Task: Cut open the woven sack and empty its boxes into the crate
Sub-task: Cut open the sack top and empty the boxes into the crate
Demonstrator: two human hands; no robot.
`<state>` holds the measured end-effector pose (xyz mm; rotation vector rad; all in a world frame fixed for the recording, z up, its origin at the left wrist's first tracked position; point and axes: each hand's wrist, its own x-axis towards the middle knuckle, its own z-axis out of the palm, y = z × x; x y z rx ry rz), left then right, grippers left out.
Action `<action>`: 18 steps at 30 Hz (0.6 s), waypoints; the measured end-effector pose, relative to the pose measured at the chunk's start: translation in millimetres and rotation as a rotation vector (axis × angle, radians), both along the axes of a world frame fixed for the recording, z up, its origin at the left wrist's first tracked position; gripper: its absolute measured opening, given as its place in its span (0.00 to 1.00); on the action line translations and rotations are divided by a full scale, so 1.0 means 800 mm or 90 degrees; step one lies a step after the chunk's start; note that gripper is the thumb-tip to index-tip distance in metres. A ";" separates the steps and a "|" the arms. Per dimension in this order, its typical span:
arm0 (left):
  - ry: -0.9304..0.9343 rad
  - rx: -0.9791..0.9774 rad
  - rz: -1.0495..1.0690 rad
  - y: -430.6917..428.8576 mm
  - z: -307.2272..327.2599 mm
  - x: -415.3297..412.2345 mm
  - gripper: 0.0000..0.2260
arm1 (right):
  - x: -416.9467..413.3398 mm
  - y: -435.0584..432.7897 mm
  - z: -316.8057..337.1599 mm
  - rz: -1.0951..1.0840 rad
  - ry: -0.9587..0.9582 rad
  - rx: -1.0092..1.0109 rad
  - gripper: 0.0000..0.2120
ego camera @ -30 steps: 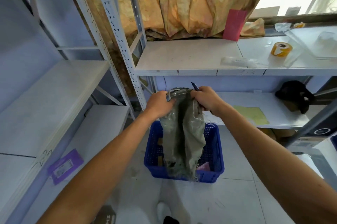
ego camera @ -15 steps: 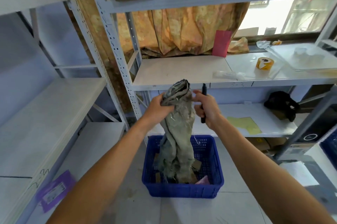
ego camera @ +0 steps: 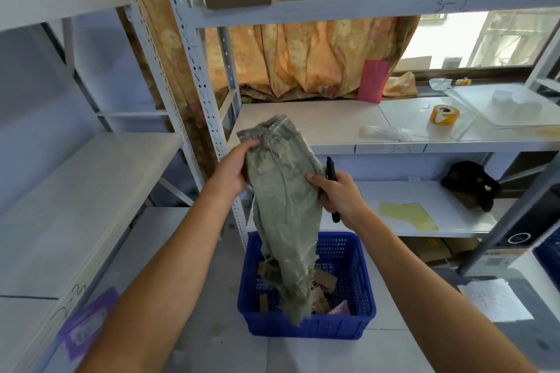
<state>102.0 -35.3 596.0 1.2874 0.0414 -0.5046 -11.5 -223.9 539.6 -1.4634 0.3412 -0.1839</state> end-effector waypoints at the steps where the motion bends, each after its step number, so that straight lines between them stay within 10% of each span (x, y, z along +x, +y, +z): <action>1: 0.035 -0.034 0.001 0.001 -0.016 -0.005 0.20 | 0.004 0.004 0.000 -0.026 0.004 0.018 0.11; 9: -0.077 0.143 -0.010 -0.005 -0.104 -0.067 0.53 | 0.022 0.007 -0.018 -0.161 0.057 -0.027 0.20; 13: -0.227 0.365 -0.222 0.003 -0.107 -0.057 0.42 | 0.016 -0.008 -0.025 -0.013 0.077 0.016 0.15; 16: -0.335 0.544 -0.230 0.007 -0.108 -0.041 0.08 | 0.012 -0.007 -0.022 0.119 0.135 -0.379 0.08; 18: -0.359 0.616 -0.227 0.010 -0.114 -0.031 0.12 | 0.012 -0.007 -0.025 0.147 0.190 -0.625 0.06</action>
